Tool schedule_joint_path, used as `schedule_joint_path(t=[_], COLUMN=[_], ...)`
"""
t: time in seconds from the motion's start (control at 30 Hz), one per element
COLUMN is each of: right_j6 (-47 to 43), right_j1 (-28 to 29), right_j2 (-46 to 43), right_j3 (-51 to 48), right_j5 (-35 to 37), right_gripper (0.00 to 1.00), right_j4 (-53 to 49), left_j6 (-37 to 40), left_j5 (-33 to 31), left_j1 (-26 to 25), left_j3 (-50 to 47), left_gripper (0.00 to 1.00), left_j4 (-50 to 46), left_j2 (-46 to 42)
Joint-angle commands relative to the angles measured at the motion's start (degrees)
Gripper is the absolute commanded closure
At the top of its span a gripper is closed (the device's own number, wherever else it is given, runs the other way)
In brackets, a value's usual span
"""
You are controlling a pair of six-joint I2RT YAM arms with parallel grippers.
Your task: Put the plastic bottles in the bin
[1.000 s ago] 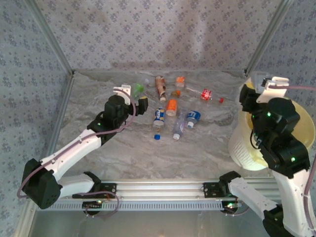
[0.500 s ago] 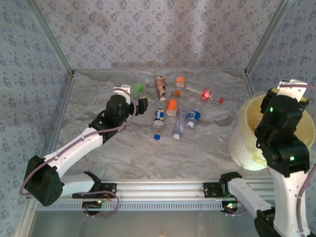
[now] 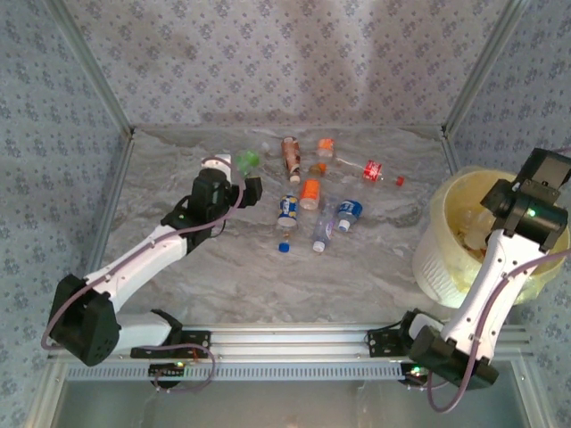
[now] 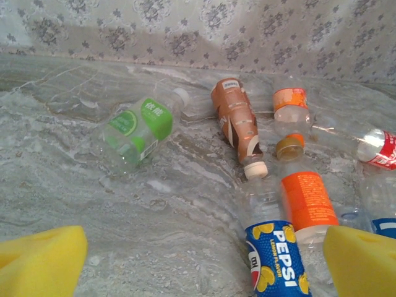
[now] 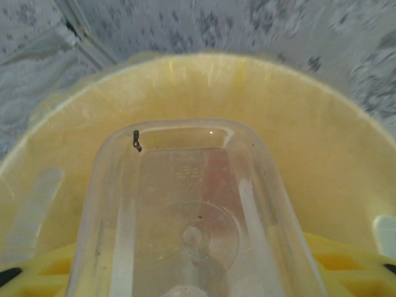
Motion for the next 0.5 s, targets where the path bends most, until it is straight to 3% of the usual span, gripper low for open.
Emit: schedule_joint_path(t=[0.0, 0.03, 0.23, 0.47], right_j6=[2.7, 3.0, 4.1, 5.3], right_j1=[-0.8, -0.8, 0.0, 5.9], right_j2=[1.7, 2.0, 0.1, -4.3], right_j3=[-0.1, -0.4, -0.8, -1.9], right_j5=[-0.8, 1.2, 9.7, 5.3], right_gripper=[0.11, 0.01, 0.0, 0.0], right_j4=[-2.4, -1.7, 3.1, 7.6], left_j6=[-1.5, -1.6, -2.9, -3.9], left_j5=[1.9, 2.0, 2.3, 1.4], left_j1=[0.8, 0.9, 1.0, 1.2], left_j3=[2.2, 2.4, 3.3, 3.5], left_gripper=[0.02, 0.02, 0.02, 0.02], left_j4=[-1.1, -1.1, -2.5, -4.5], left_j2=[1.0, 1.3, 2.2, 2.4])
